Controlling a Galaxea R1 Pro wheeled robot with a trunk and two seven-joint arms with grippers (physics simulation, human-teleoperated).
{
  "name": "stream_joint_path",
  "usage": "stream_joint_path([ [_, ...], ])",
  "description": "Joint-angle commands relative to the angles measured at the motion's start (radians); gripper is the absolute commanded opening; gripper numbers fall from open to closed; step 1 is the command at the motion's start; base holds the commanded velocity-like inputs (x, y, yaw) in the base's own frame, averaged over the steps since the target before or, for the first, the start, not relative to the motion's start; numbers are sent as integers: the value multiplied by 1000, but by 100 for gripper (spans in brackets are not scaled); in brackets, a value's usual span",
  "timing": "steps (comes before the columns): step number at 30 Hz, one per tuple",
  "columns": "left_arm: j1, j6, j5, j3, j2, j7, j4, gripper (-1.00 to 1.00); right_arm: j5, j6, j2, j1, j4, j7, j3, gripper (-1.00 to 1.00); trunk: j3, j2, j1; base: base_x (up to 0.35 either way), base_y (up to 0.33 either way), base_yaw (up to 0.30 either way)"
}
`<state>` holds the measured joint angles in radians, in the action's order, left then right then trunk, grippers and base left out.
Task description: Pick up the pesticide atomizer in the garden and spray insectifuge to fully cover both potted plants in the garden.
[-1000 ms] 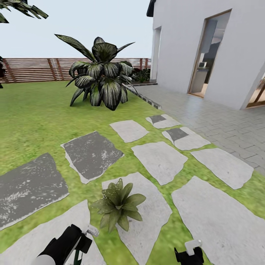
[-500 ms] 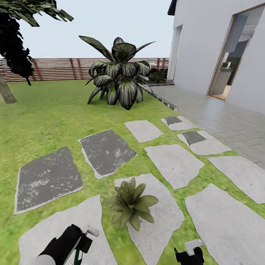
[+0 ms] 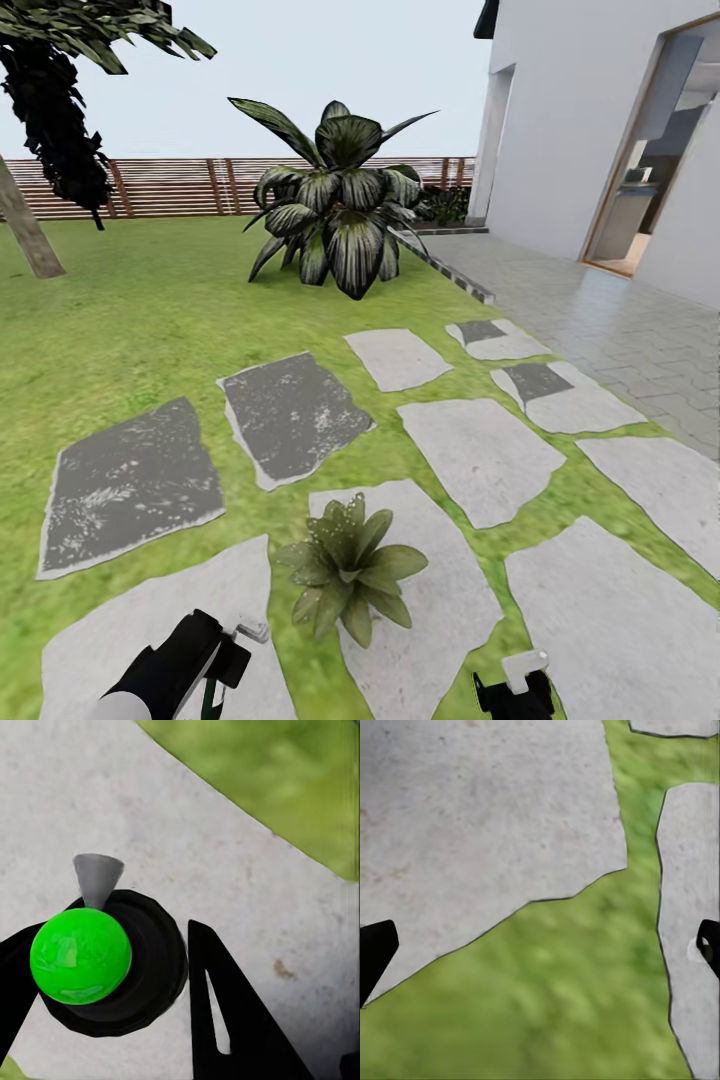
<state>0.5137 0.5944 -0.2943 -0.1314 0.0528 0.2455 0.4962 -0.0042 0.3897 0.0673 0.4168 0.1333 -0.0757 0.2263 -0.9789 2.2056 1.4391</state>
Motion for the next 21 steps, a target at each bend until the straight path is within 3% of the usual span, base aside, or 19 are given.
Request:
stream_joint_path([
  [1,0,4,-11,-4,1,8,2,-100,0,2,0,0,-1,-7,8,100,-1,0,0,8,-243,15],
  [7,0,4,-11,-4,1,8,2,-100,0,2,0,0,0,-7,8,100,-1,0,0,-125,-194,178],
  [13,0,4,-10,-4,1,8,5,-100,0,2,0,0,-1,-7,8,100,-1,0,0,-45,-36,273],
  [17,0,4,-8,-4,1,8,7,-100,0,2,0,0,-1,-7,8,100,-1,0,0,96,-133,255],
  [21,0,4,-8,-4,1,8,7,-100,-1,2,0,0,0,-6,8,100,-1,0,0,157,-231,26],
])
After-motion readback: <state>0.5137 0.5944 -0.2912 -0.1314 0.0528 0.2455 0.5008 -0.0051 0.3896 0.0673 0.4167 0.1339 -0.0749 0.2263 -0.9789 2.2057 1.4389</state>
